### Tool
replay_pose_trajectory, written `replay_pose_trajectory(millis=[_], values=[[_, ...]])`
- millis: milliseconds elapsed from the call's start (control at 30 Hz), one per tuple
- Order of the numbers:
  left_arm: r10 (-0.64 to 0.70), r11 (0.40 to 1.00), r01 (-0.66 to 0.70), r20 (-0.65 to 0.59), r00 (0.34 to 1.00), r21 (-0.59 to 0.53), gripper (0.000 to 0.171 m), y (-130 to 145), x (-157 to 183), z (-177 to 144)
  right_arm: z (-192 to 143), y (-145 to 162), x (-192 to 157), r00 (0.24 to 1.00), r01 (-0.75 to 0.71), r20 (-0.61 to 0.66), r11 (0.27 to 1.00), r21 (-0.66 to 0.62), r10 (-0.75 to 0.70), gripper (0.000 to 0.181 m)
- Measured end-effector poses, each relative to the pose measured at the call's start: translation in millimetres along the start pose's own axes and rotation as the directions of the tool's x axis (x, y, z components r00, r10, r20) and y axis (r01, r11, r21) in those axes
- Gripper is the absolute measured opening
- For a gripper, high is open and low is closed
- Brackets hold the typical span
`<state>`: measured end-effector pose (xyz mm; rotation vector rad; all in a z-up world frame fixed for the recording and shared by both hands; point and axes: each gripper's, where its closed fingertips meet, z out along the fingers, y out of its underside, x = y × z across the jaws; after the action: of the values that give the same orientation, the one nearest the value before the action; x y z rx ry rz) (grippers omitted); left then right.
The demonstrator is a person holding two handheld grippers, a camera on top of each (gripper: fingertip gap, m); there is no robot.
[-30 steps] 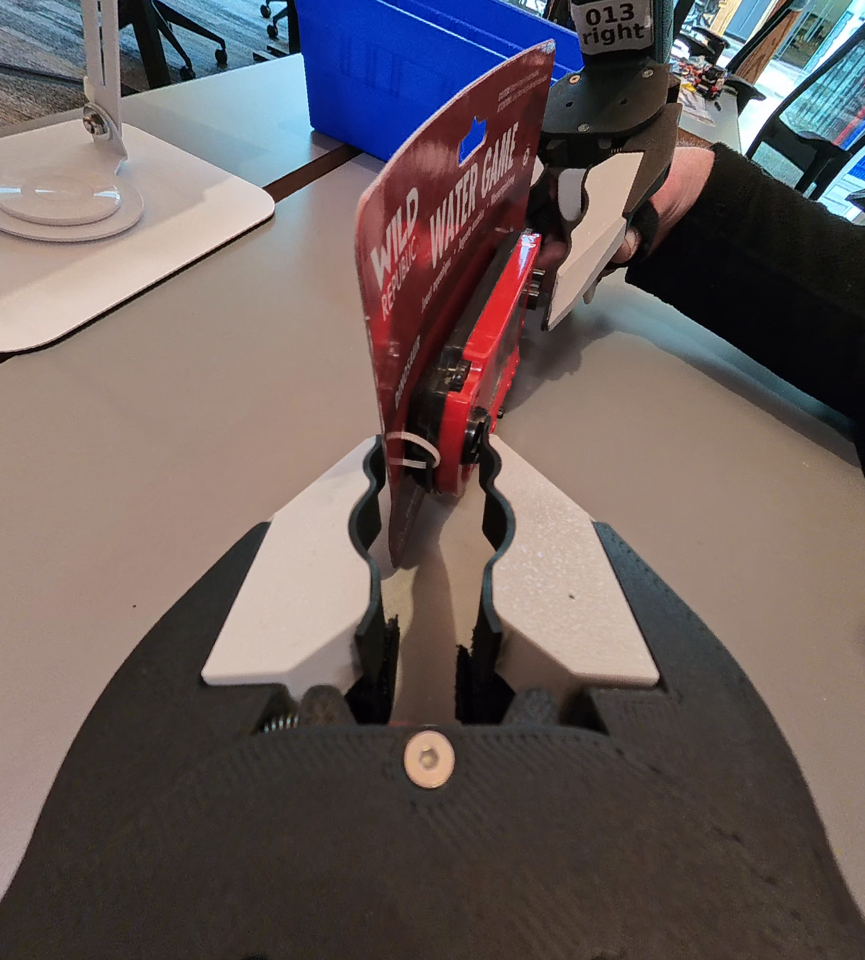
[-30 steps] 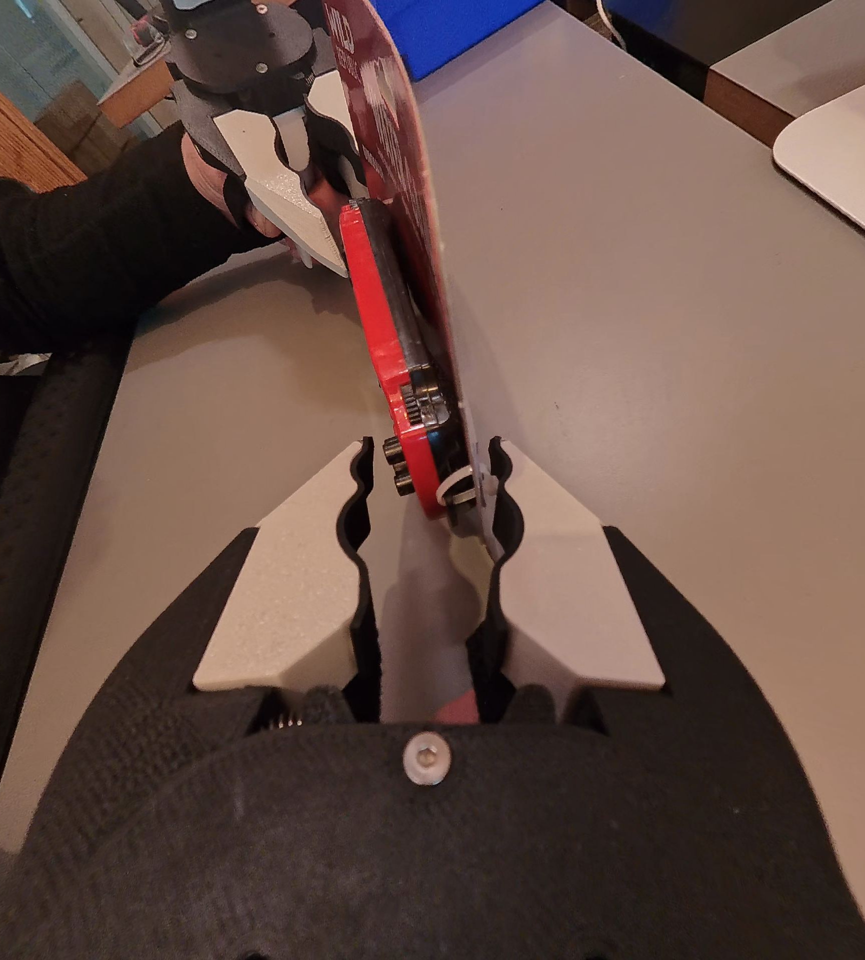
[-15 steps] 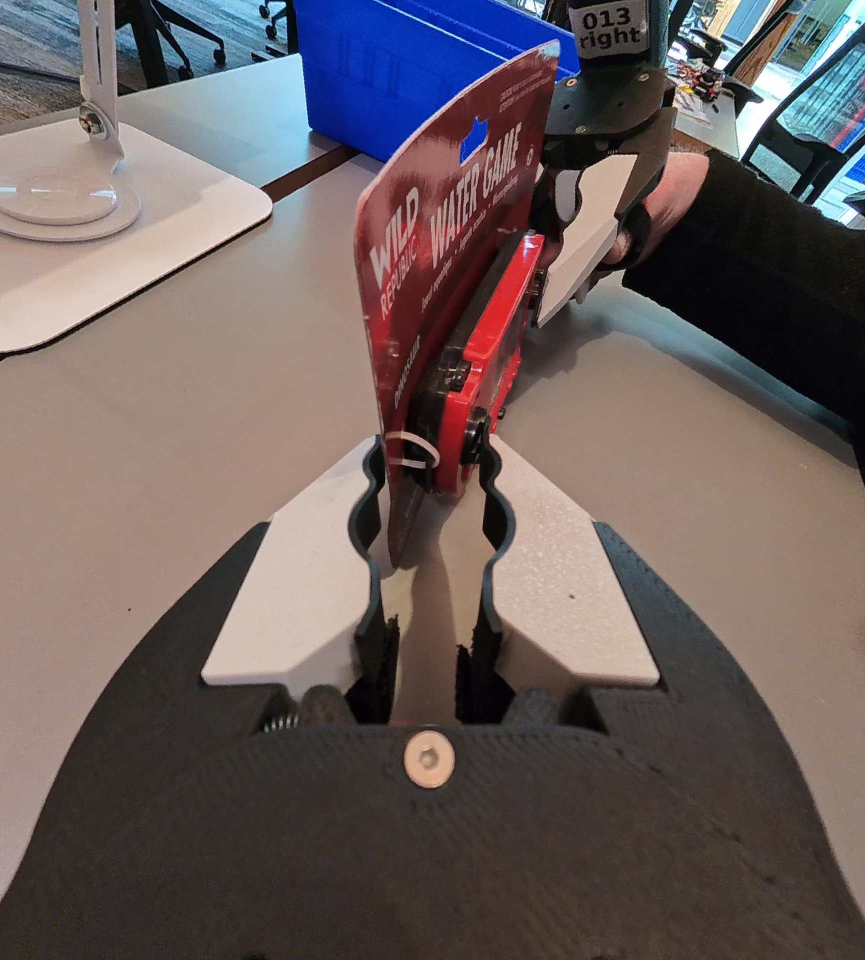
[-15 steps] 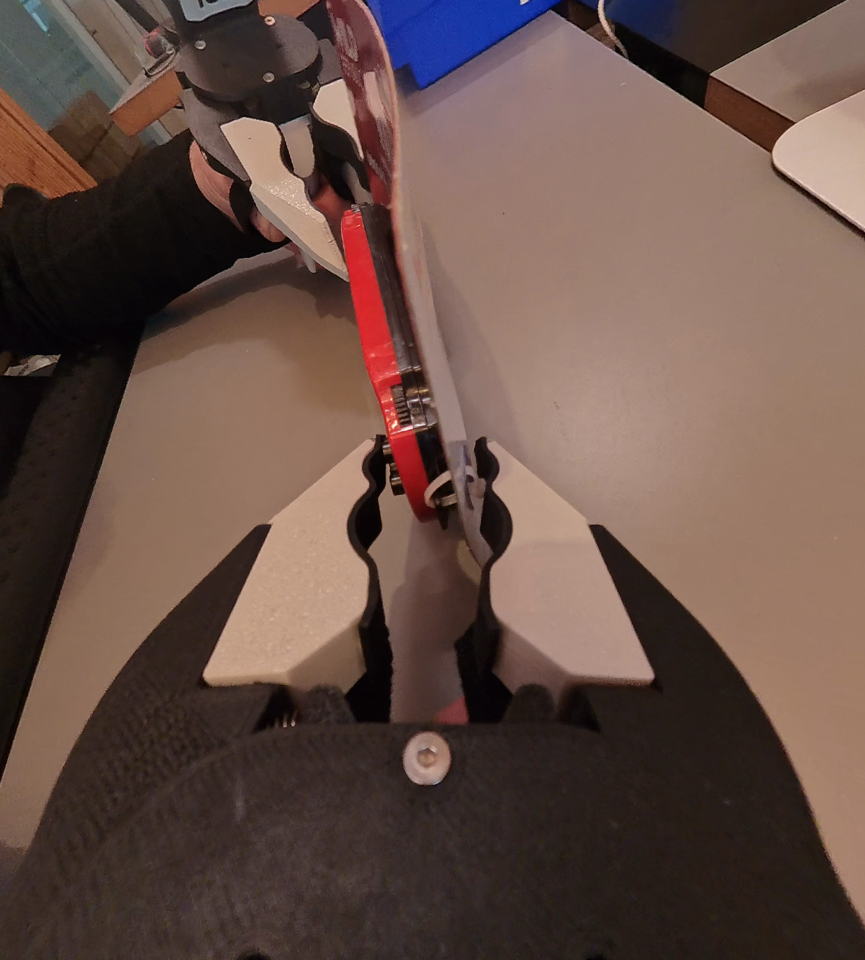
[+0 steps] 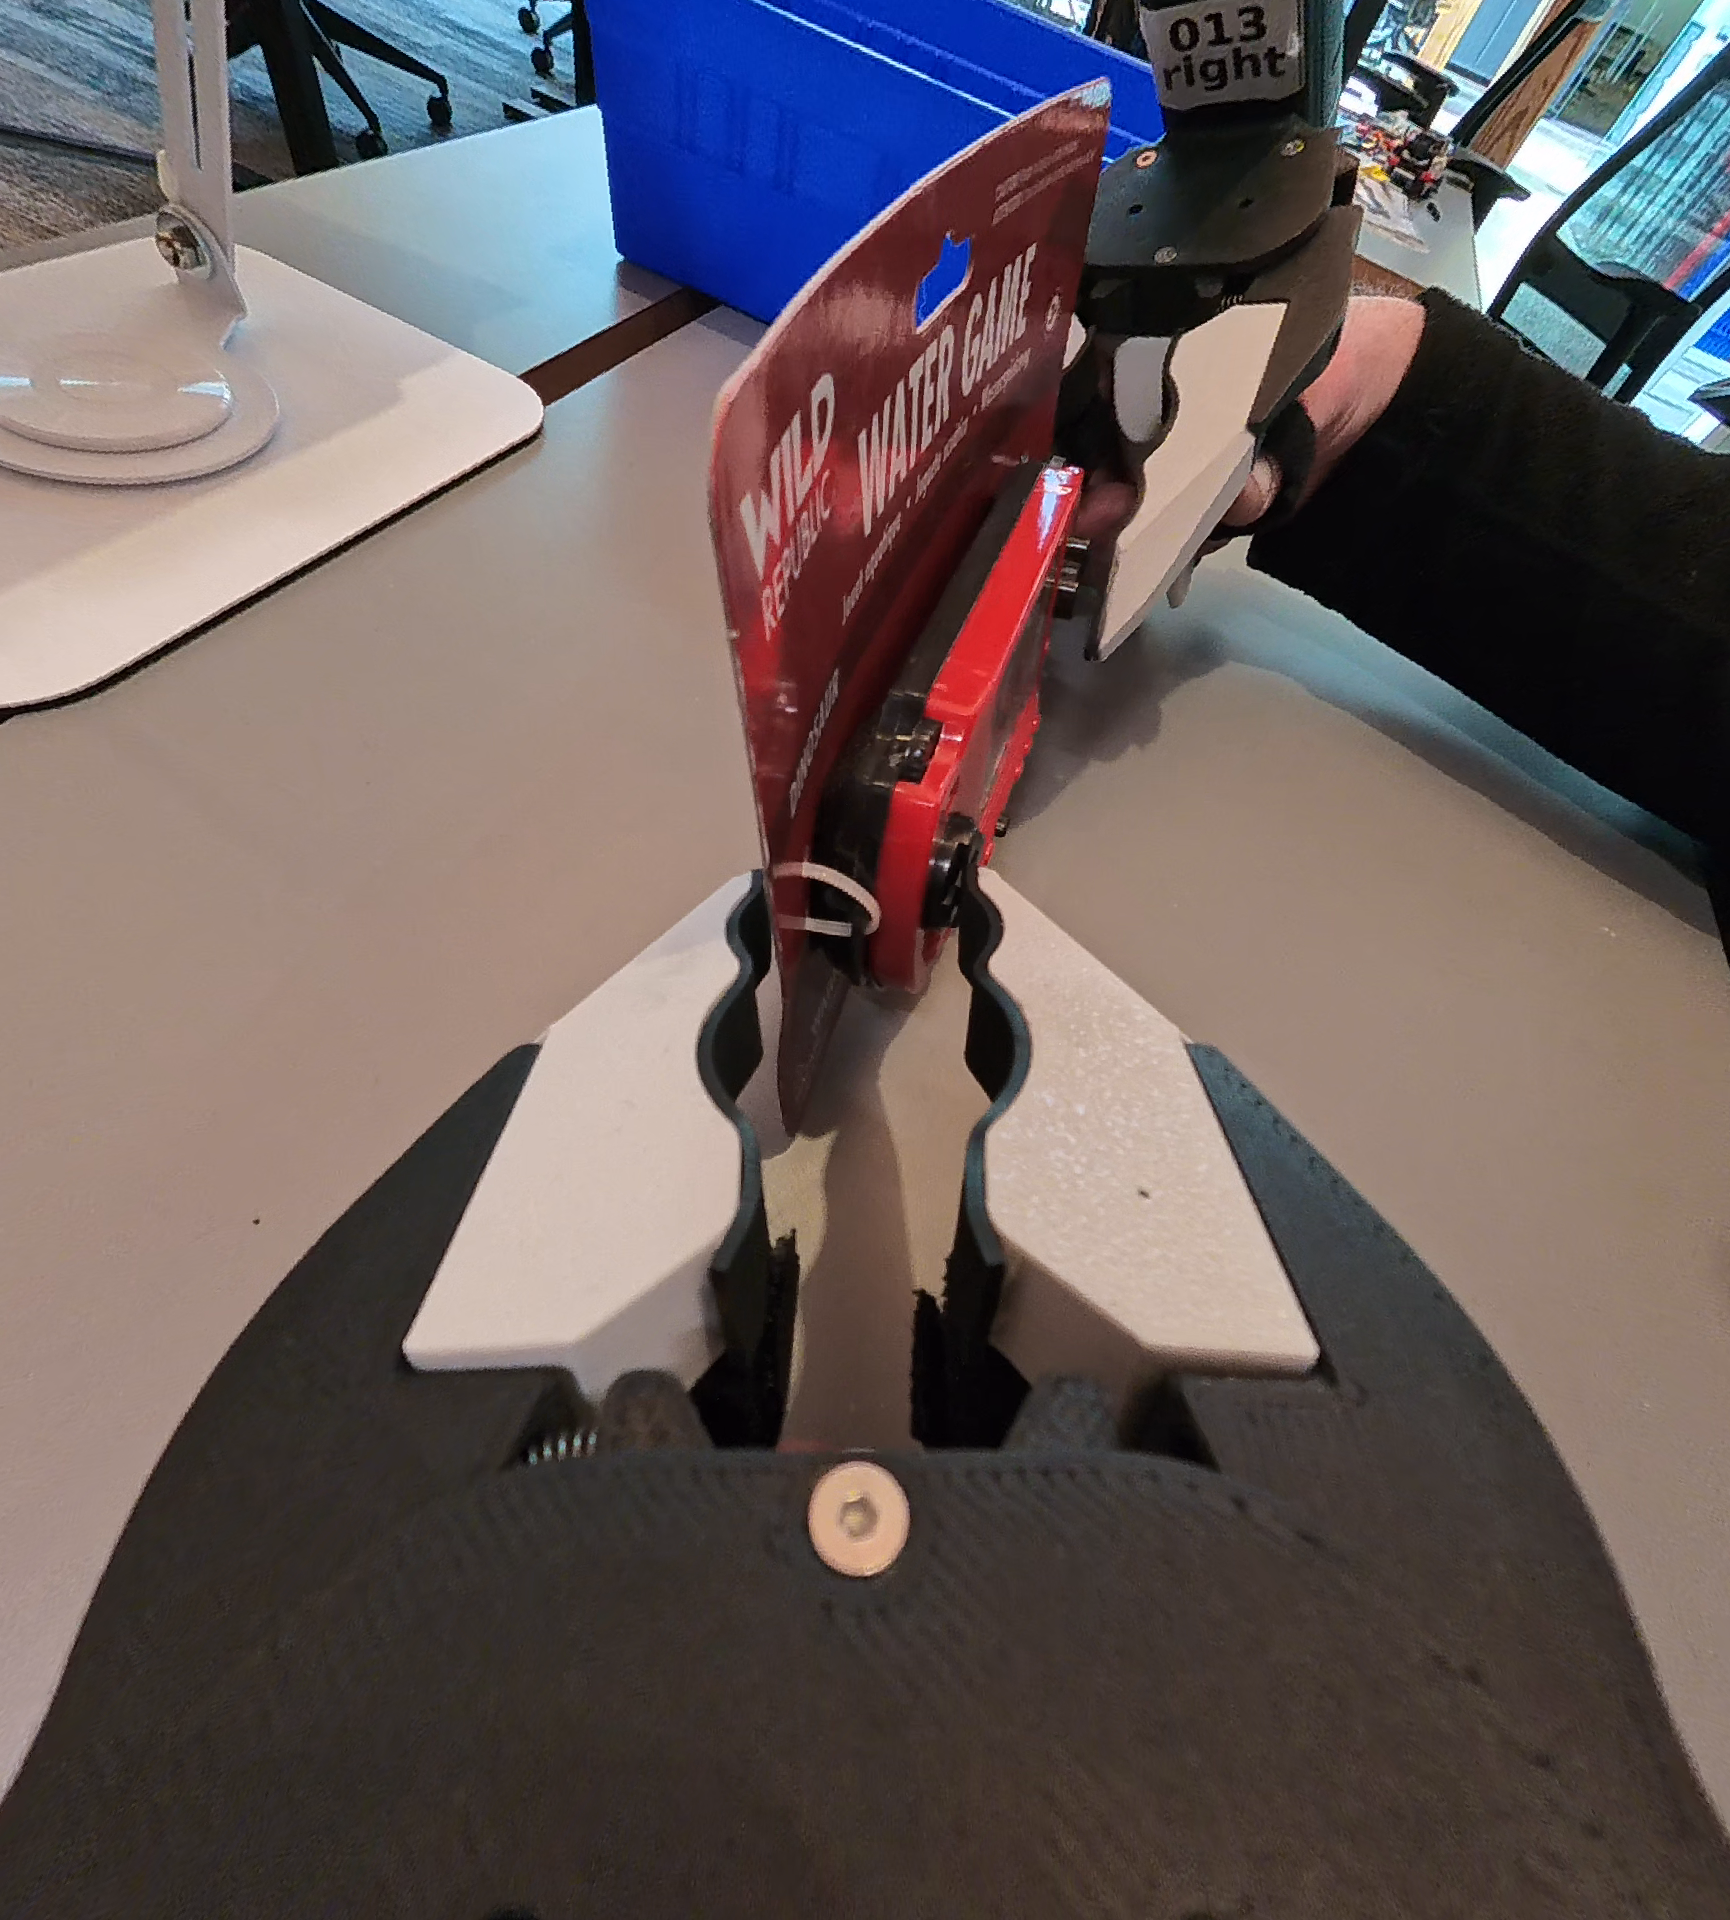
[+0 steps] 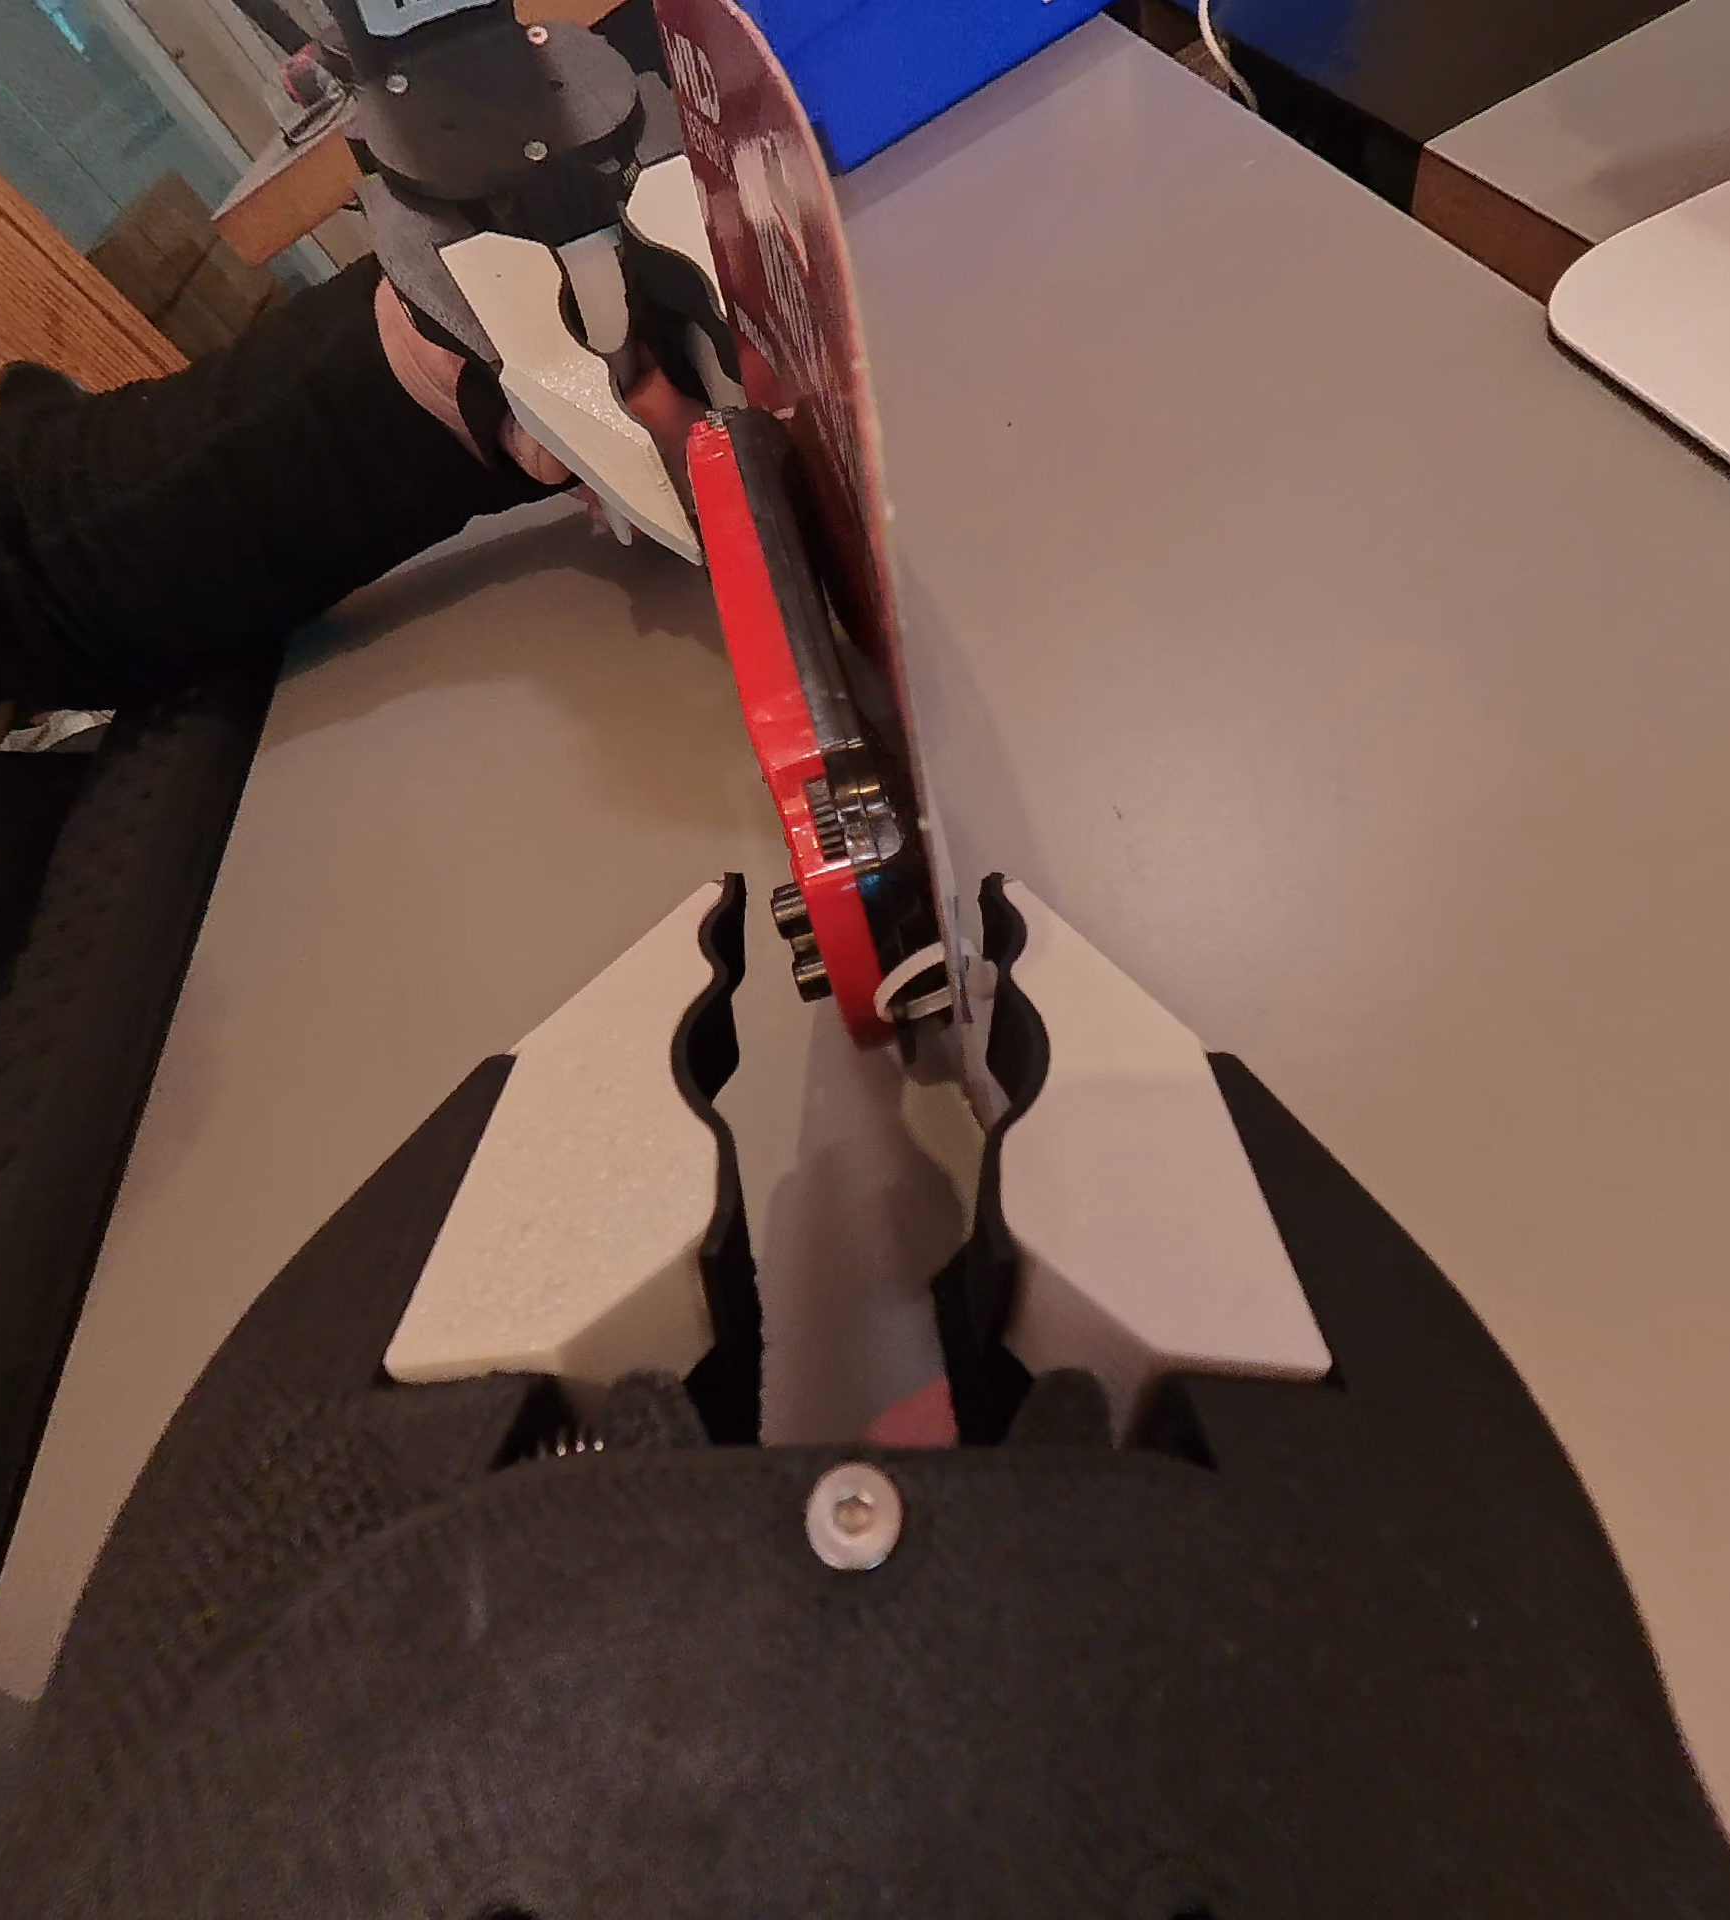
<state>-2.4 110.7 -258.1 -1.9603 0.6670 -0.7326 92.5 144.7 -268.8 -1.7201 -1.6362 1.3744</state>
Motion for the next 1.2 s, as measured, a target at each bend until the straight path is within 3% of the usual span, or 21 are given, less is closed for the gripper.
replay_pose_trajectory(millis=[233, 333, 500, 967, 1200], values=[[0.001, 1.0, -0.001, -0.001, 1.0, 0.0, 0.033, 0.1, 0.7, 0.5, -3.5, -6.3, 0.5, 1.0, 0.0, -0.003, 0.999, 0.035, 0.0, 0.043], [0.003, 1.0, -0.003, 0.0, 1.0, -0.002, 0.033, -0.1, 1.0, 0.7, -7.3, -11.4, 1.9, 1.0, -0.005, -0.003, 0.998, 0.069, 0.005, 0.031], [0.006, 1.0, -0.006, 0.007, 1.0, -0.004, 0.034, -0.4, 1.6, 1.8, -8.1, -10.3, 1.6, 1.0, 0.02, -0.007, 0.998, 0.057, -0.02, 0.027], [-0.016, 0.999, 0.014, 0.056, 0.998, 0.038, 0.036, -7.9, -1.6, 4.3, -5.7, -8.7, 0.3, 1.0, -0.002, 0.008, 0.998, 0.056, 0.002, 0.032], [-0.09, 0.996, 0.088, 0.069, 0.994, 0.032, 0.033, -11.6, -4.5, 5.6, -9.2, -9.8, 8.0, 0.998, -0.058, -0.002, 0.995, 0.08, 0.059, 0.039]])
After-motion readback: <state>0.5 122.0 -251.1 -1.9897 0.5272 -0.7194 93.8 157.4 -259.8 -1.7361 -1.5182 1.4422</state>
